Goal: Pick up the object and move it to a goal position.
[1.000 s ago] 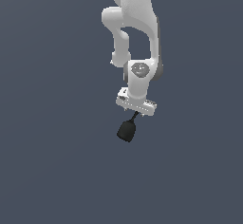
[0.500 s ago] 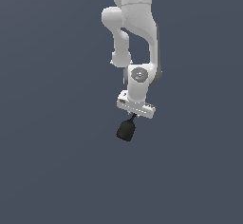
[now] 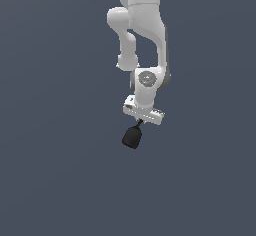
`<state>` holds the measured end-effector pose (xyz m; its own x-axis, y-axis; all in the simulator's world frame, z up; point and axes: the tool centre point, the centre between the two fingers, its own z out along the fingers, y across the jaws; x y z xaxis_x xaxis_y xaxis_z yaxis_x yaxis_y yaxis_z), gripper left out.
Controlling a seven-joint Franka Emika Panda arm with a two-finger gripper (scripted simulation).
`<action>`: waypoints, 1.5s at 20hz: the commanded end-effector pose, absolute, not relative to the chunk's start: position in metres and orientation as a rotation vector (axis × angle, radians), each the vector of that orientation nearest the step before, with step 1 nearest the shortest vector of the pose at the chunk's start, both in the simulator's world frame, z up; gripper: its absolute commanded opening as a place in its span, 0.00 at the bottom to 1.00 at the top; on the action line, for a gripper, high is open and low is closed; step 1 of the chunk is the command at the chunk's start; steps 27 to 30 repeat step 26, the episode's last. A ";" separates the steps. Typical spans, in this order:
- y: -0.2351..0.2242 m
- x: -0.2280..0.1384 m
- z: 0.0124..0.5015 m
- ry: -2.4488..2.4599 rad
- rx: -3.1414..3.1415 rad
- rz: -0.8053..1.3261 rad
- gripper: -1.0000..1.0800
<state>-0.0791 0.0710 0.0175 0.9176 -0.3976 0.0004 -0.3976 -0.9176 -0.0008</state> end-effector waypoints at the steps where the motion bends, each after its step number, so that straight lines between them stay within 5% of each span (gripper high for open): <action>1: 0.072 -0.080 0.018 0.637 -3.076 -0.001 0.00; 19: 0.172 -0.132 0.039 0.638 -3.076 0.000 0.00; 30: 0.187 -0.139 0.042 0.639 -3.076 0.000 0.00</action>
